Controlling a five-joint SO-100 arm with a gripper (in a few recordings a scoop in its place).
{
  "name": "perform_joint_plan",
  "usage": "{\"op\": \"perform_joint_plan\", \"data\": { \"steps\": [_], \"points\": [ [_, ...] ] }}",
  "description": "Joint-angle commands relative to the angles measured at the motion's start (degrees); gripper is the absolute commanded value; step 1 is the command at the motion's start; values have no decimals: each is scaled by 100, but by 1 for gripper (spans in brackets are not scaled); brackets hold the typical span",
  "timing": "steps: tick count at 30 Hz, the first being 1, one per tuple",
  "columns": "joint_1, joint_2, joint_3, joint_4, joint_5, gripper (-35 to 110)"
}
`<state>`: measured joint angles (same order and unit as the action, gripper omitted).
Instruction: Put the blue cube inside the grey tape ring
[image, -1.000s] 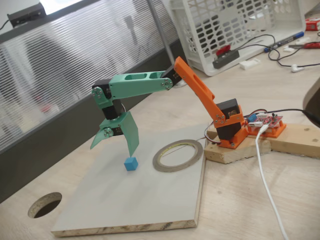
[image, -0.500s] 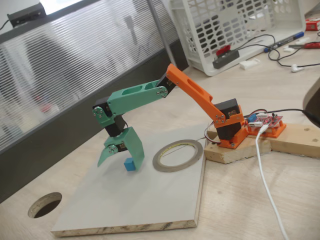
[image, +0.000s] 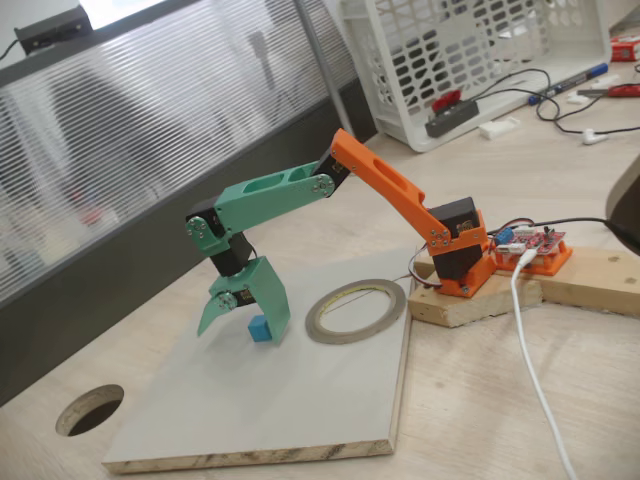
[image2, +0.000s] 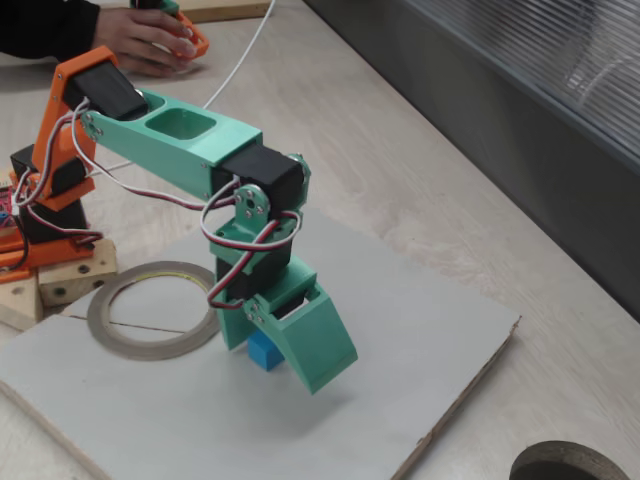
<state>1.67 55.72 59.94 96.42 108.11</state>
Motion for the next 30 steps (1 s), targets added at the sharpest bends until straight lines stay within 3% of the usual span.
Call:
{"op": "perform_joint_plan", "data": {
  "steps": [1,8,15,30],
  "points": [
    [53,105,70,18,44,81],
    [53,193,26,-149,44,50],
    [53,202,35,-976,44,31],
    [53,439,35,-984,53,9]
  ]
}}
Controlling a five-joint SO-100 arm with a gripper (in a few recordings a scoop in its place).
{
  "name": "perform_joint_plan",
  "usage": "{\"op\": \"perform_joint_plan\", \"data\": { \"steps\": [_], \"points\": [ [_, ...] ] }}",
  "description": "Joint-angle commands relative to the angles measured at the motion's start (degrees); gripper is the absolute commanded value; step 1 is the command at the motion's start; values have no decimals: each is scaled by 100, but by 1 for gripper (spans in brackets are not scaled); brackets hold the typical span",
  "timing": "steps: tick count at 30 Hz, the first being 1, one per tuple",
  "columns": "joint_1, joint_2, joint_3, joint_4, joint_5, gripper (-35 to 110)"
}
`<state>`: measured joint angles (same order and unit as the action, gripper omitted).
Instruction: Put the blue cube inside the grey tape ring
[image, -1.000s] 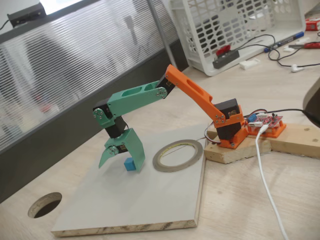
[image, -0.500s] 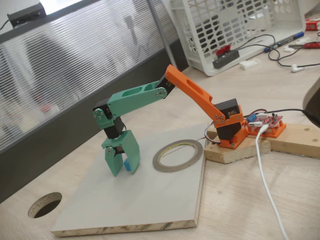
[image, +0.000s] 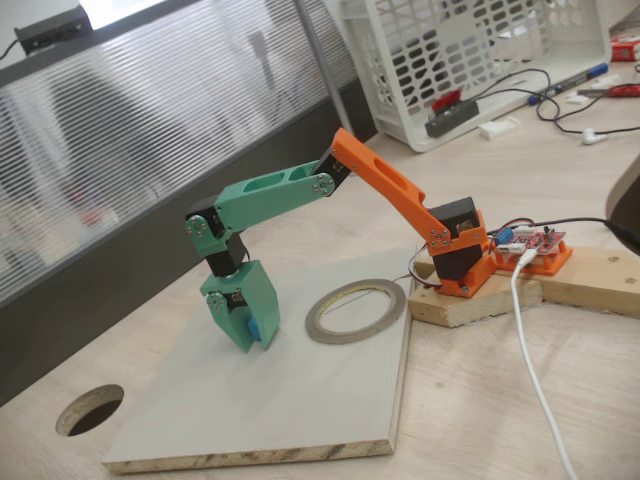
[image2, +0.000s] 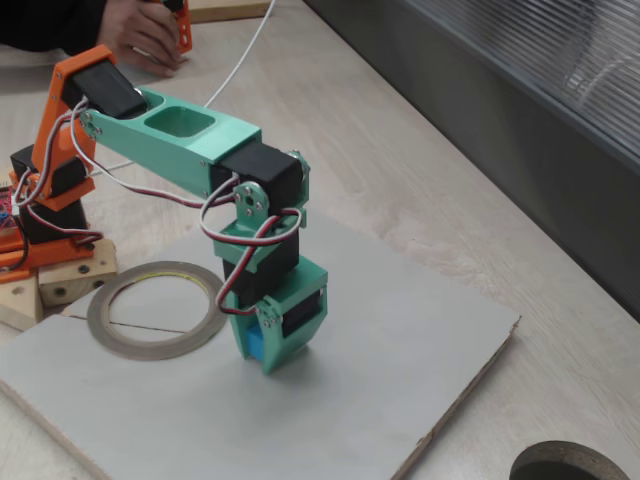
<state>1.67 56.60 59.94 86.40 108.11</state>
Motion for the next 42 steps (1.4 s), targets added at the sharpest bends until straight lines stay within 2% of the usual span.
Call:
{"op": "perform_joint_plan", "data": {
  "steps": [1,24,29,42],
  "points": [
    [53,352,35,18,53,9],
    [53,360,88,18,62,9],
    [53,404,97,18,62,3],
    [62,1705,668,26,62,3]
  ]
}}
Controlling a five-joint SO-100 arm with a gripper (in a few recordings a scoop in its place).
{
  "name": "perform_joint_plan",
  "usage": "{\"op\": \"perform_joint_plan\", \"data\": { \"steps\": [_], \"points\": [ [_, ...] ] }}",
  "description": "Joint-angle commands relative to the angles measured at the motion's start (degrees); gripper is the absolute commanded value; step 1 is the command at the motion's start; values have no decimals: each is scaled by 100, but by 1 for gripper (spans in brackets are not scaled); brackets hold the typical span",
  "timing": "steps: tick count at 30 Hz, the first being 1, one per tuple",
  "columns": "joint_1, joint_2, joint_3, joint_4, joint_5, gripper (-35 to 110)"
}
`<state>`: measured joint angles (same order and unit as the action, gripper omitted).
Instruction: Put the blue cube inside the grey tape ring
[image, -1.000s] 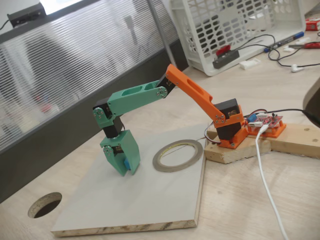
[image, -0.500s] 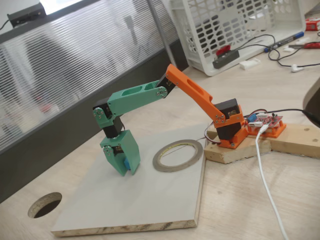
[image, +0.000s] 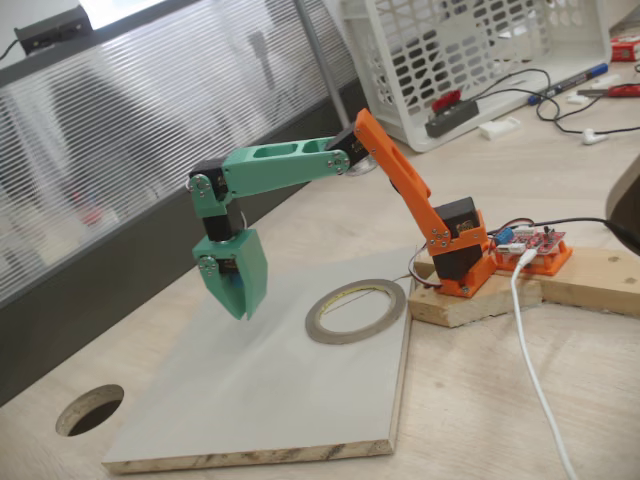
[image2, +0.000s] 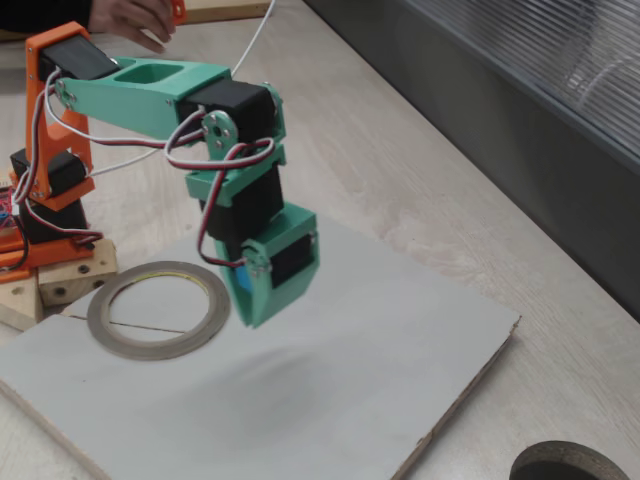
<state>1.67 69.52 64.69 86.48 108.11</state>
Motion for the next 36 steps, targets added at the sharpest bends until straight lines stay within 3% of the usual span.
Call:
{"op": "perform_joint_plan", "data": {
  "steps": [1,9,17,22,30,36],
  "points": [
    [53,413,255,18,70,3],
    [79,422,299,18,62,3],
    [1934,431,299,9,44,3],
    [2136,756,457,18,44,2],
    [2074,3015,2865,18,44,2],
    [1204,4315,4746,18,79,3]
  ]
}}
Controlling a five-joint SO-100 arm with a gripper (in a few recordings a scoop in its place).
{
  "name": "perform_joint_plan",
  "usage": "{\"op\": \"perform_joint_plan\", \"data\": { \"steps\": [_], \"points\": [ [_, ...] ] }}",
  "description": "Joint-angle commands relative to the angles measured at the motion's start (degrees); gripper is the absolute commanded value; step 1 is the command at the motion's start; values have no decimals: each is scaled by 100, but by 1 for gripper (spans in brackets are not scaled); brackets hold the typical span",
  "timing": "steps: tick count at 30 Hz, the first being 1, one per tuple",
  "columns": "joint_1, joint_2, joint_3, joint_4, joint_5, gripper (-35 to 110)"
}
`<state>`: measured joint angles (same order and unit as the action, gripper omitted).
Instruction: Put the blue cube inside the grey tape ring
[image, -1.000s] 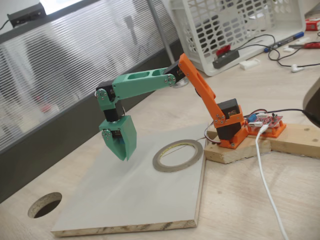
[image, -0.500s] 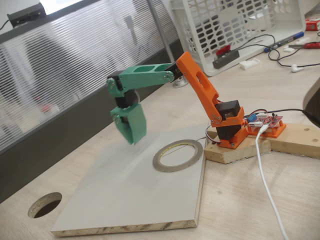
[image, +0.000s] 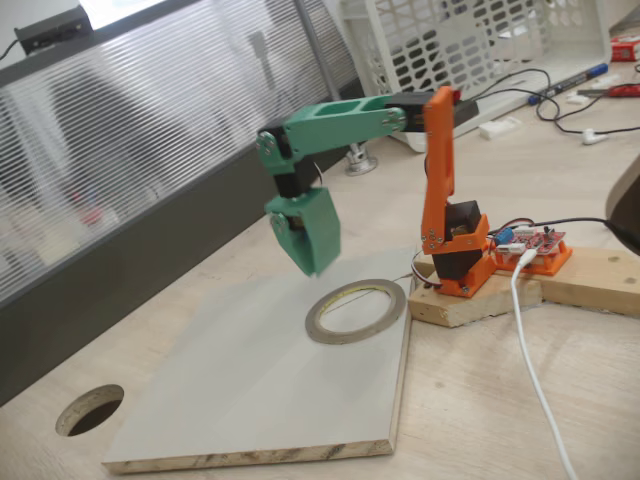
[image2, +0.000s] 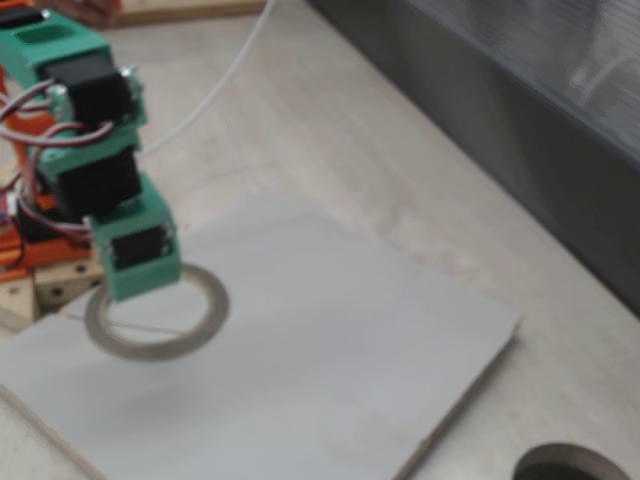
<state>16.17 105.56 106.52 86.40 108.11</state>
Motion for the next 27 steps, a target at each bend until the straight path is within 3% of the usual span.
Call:
{"op": "perform_joint_plan", "data": {
  "steps": [1,27],
  "points": [
    [-308,844,765,26,88,3],
    [-264,967,1143,44,70,3]
  ]
}}
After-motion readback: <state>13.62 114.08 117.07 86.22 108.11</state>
